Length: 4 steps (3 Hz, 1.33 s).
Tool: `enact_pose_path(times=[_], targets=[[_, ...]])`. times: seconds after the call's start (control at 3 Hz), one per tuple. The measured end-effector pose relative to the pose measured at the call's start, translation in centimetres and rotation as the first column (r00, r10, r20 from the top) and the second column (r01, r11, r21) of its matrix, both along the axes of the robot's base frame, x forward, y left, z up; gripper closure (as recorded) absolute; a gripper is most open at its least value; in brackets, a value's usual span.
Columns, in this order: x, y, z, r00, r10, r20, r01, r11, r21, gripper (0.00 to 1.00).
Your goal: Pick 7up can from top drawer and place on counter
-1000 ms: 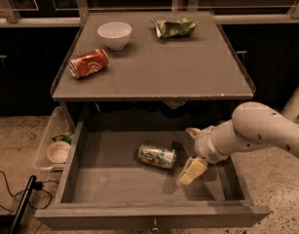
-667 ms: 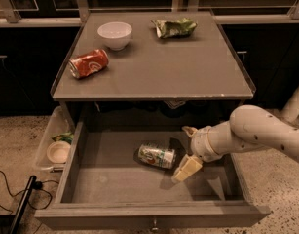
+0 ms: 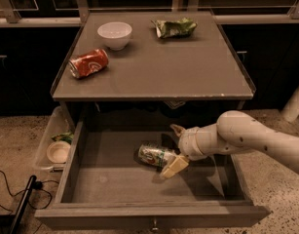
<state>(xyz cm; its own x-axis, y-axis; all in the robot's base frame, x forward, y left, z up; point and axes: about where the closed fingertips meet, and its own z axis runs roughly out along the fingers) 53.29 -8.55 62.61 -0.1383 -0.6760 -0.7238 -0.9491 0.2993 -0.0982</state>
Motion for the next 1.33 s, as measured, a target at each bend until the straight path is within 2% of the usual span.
enact_pose_path(times=[0.33,0.67,1.33], targets=[[0.33,1.61,-1.11,0.9989,0.046,0.002,-0.046,0.999,0.013,0.00],[0.32,1.63,-1.17,0.9989,0.047,0.002,-0.047,0.999,0.013,0.19],[0.32,1.64,-1.17,0.9989,0.047,0.002,-0.047,0.999,0.013,0.65]])
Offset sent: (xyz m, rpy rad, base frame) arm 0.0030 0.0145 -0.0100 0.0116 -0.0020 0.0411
